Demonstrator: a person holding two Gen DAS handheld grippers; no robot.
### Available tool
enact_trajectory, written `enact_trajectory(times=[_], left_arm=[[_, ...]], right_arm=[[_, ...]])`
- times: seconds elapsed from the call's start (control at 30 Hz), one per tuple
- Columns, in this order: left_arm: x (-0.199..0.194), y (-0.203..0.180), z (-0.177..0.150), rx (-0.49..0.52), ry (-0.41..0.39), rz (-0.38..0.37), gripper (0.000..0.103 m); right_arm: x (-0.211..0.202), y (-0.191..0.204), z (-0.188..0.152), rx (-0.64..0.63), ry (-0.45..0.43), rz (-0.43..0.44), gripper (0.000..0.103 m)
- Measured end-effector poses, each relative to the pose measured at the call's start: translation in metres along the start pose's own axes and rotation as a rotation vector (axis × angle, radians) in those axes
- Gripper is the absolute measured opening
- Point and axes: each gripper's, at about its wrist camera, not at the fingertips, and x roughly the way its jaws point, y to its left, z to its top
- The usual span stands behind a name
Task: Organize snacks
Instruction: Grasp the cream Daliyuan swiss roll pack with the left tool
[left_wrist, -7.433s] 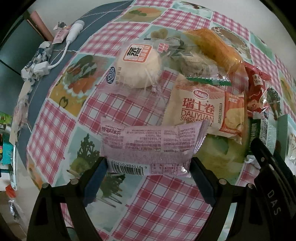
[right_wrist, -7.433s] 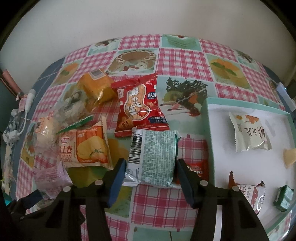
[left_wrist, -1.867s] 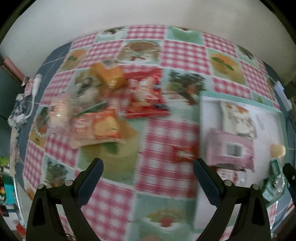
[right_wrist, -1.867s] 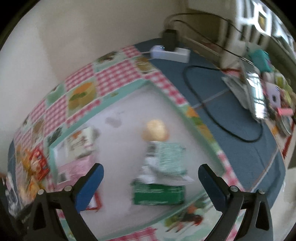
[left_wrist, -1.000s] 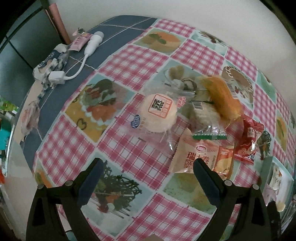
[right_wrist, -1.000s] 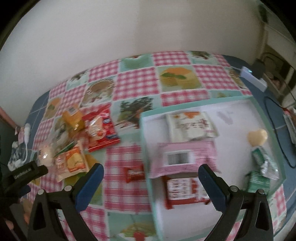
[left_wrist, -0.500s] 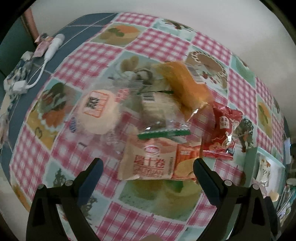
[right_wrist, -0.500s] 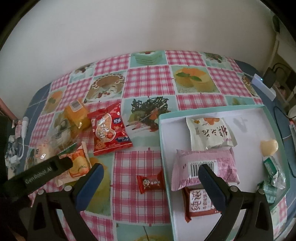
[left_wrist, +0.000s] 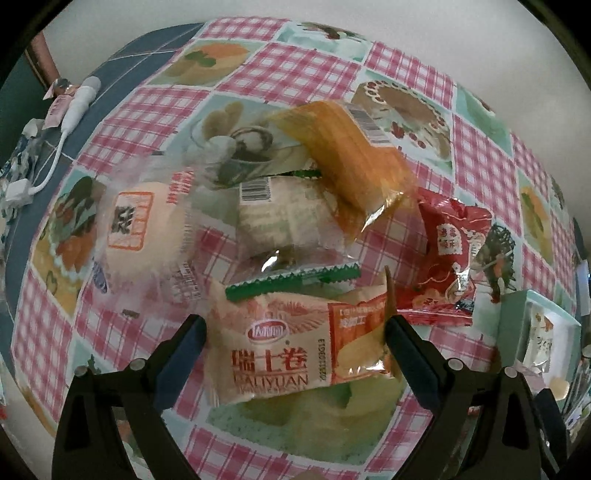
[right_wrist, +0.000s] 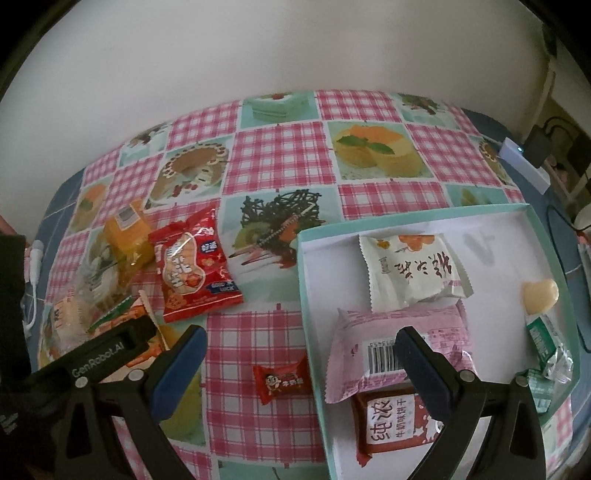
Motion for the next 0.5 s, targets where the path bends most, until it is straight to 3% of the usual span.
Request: enact_trajectory(times=[0.33,0.5], left_arm=[[0.008,-0.006,-0.006,0.030,0.045,0.015,0.097],[0.009,-0.008,-0.010,0.042,0.056,0.010,0.088]], right_arm=[[0.001,-0.002,0.000,-0.005,0.007,-0.011,0.103],[0.001,-0.004,0.000,-0.003,0.007,-0.019,0.103]])
